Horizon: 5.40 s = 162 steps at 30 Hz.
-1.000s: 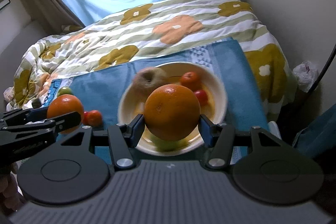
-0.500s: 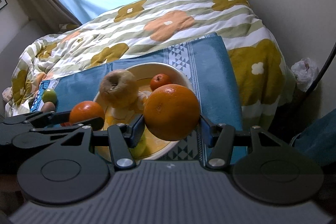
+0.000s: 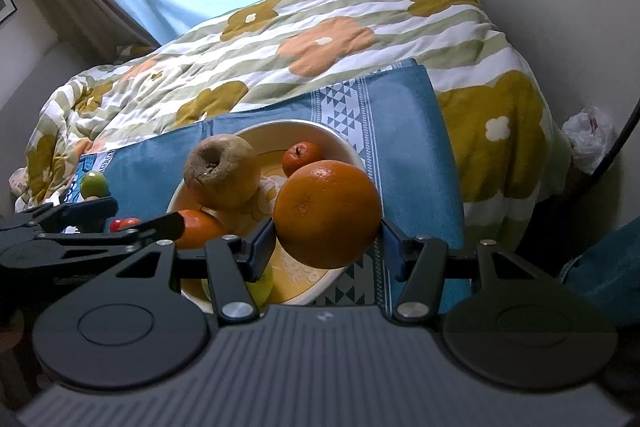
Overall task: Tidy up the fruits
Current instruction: 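Carry the orange into the bowl and open the left tool while the right tool carries the large orange over, then lower the large orange into the bowl and open the right tool, then move the left tool toward the brown kiwi while the right tool approaches the small tangerine, then grasp the brown kiwi with the left tool while the right tool grasps the small tangerine, then carry the kiwi into the bowl and open the left tool while the right tool carries the tangerine over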
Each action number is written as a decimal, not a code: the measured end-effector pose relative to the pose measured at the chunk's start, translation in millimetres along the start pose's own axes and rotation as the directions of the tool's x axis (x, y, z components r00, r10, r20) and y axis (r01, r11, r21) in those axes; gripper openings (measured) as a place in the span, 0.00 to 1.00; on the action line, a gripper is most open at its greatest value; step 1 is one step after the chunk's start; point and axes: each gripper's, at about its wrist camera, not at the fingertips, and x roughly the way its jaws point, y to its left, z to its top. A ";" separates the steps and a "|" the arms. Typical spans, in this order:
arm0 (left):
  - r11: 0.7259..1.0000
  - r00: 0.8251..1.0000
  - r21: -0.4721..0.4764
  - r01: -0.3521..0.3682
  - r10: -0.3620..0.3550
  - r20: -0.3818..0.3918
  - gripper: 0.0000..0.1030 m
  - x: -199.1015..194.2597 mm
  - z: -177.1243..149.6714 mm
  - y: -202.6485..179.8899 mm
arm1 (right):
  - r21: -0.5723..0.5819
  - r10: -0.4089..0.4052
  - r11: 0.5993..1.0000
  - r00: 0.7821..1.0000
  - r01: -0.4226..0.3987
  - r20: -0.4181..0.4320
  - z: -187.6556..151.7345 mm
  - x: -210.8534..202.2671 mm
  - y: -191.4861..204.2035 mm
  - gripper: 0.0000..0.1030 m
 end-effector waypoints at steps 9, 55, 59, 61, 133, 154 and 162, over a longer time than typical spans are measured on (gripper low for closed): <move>0.999 0.999 -0.026 -0.041 0.041 0.002 0.95 -19.9 -10.9 8.9 | -0.032 0.029 0.999 0.999 -0.030 -0.034 1.1 14.8 10.3 0.69; 0.963 0.969 -0.159 -0.219 0.233 0.079 0.95 -137.3 -54.4 55.8 | -0.158 0.067 0.986 0.995 -0.055 0.070 -7.8 -32.2 61.9 1.00; 0.962 0.969 -0.155 -0.224 0.237 0.070 0.95 -139.9 -50.4 80.5 | -0.180 0.064 0.982 0.995 -0.050 0.074 -6.9 -33.6 82.4 1.00; 0.964 0.970 -0.147 -0.221 0.233 0.067 0.95 -138.4 -46.8 93.8 | -0.187 0.063 0.981 0.995 -0.048 0.075 -6.5 -32.3 94.9 1.00; 0.995 0.970 -0.042 0.095 -0.102 -0.222 0.52 55.6 -21.6 216.4 | -0.307 -0.037 0.952 0.992 -0.002 -0.122 -36.7 137.6 241.3 0.65; 0.997 0.973 -0.038 0.071 -0.078 -0.218 0.52 26.7 -42.6 214.7 | -0.326 0.049 0.941 0.992 -0.086 -0.119 -37.1 136.9 240.7 0.49; 0.998 0.983 -0.056 0.030 -0.040 -0.178 0.52 -4.3 -41.1 207.1 | -0.318 0.070 0.943 0.993 -0.096 -0.093 -38.2 109.9 236.6 0.49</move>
